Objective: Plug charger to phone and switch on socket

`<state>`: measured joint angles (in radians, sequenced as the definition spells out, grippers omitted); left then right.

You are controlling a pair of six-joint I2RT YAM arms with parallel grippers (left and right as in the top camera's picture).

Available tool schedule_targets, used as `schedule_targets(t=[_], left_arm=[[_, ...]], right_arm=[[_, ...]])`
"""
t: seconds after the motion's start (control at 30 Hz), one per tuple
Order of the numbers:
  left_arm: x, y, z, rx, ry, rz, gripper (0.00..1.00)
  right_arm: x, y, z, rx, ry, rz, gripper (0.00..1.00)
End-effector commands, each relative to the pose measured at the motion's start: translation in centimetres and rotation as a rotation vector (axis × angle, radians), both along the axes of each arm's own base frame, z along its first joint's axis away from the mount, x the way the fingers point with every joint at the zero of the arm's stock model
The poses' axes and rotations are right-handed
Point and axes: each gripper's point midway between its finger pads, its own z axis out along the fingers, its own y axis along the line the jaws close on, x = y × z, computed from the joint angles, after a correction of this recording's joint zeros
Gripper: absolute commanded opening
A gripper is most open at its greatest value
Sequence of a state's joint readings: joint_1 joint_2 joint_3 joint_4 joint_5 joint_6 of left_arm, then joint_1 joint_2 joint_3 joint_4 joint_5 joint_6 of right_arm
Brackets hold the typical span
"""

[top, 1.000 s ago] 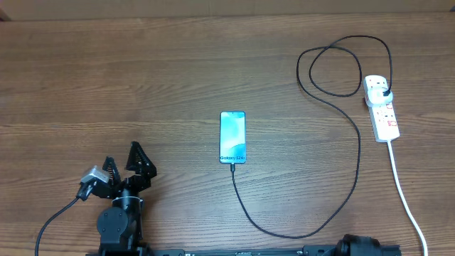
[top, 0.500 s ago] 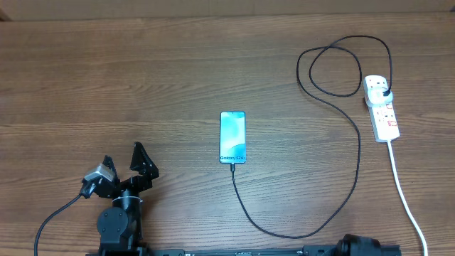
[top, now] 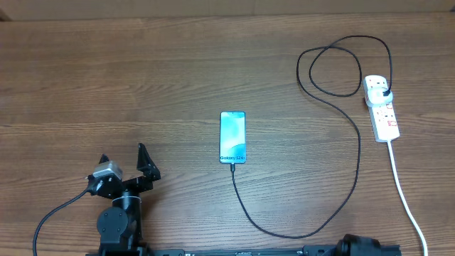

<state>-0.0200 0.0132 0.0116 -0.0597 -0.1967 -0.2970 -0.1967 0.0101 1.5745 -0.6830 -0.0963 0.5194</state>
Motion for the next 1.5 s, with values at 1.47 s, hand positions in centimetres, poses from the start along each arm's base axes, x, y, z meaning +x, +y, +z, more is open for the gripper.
schedule_targets(t=[1.47], left_arm=[[0.2,-3.1,-0.6,0.311,0.045,-0.198,0.99]], right_arm=[[1.5,-0.2,-0.4,0.007,0.031,-0.003,0.58]])
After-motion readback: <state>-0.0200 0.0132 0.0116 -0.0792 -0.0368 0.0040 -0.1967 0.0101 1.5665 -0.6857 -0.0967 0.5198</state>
